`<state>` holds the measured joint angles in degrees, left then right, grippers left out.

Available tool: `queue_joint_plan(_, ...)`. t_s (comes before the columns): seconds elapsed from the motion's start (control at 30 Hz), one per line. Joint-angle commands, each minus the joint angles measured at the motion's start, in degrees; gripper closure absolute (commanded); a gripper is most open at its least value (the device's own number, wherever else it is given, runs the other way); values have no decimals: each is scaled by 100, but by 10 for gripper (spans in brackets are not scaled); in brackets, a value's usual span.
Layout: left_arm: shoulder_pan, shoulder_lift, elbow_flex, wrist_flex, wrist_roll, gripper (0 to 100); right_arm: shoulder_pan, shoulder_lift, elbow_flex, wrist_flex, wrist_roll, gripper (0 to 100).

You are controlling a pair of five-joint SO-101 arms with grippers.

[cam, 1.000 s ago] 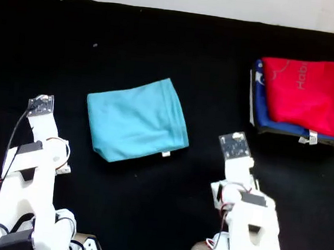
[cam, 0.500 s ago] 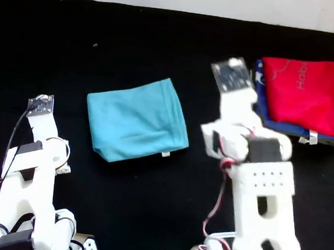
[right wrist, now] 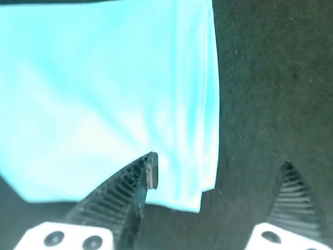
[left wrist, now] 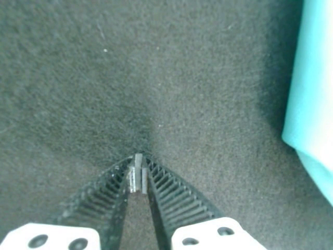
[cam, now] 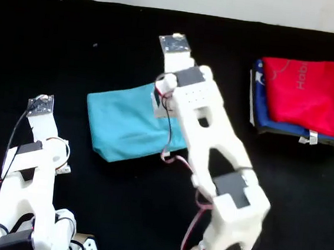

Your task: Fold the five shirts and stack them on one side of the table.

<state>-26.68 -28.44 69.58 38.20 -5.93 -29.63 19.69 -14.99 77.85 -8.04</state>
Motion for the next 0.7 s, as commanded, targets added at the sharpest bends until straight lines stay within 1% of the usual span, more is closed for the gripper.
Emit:
queue_joint_plan(0.0,-40,13,13,-123,-18,990,-84,716,-989,171,-123,653)
queue_joint_plan(0.3,-40,13,13,-123,-18,990,-259,2431,-2615,382,-123,653)
queue_joint_plan(0.57,22,13,13,-123,-18,990,-119,3714,-3486,400,-97,656)
queue_joint_plan(0.63,22,13,13,-123,-18,990,-84,3864,-3547,453,-88,683)
queue_joint_plan(0.67,22,13,13,-123,-18,990,-84,3916,-3556,541,-79,731)
